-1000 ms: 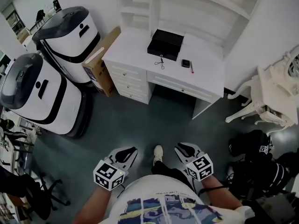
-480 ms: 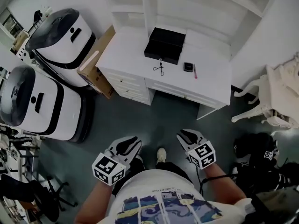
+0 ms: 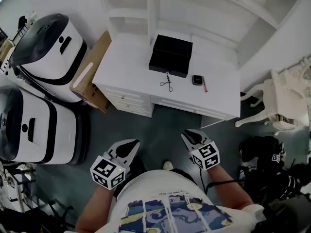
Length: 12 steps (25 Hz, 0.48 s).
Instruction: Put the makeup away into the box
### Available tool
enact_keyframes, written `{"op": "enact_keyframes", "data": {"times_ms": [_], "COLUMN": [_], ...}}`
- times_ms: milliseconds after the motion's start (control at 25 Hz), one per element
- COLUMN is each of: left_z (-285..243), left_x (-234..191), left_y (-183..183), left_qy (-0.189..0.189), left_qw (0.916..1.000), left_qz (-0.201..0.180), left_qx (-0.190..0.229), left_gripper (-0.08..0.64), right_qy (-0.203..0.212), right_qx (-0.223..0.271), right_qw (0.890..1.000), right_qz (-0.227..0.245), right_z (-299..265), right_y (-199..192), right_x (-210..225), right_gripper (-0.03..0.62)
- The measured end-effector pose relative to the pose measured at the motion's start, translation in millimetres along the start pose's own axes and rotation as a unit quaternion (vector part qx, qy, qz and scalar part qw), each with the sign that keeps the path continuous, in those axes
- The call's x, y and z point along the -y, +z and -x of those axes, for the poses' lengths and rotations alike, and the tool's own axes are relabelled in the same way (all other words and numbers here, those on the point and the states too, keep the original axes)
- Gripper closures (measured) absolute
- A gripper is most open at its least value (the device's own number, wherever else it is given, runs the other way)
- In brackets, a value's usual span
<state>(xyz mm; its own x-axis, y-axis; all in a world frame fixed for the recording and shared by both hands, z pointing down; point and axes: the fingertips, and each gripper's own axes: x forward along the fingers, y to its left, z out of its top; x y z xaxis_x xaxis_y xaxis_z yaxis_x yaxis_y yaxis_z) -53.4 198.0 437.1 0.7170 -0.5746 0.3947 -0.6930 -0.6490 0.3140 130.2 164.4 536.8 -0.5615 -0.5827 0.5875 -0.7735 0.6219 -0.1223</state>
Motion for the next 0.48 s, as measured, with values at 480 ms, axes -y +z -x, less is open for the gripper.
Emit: {"op": "enact_keyframes", "data": {"times_ms": [480], "left_z": [21], "left_x": [-129], "left_y": [37], "left_qy": [-0.093], "left_qw": [0.9945], "left_qz": [-0.026], "left_qx": [-0.041], "left_gripper": [0.546], "right_qy": [-0.124], "right_qx": [-0.035], "right_qw": [0.990], "right_qz": [-0.054], "right_z": [-105], "right_y": [54], "right_x": [33], "right_gripper": [0.505]}}
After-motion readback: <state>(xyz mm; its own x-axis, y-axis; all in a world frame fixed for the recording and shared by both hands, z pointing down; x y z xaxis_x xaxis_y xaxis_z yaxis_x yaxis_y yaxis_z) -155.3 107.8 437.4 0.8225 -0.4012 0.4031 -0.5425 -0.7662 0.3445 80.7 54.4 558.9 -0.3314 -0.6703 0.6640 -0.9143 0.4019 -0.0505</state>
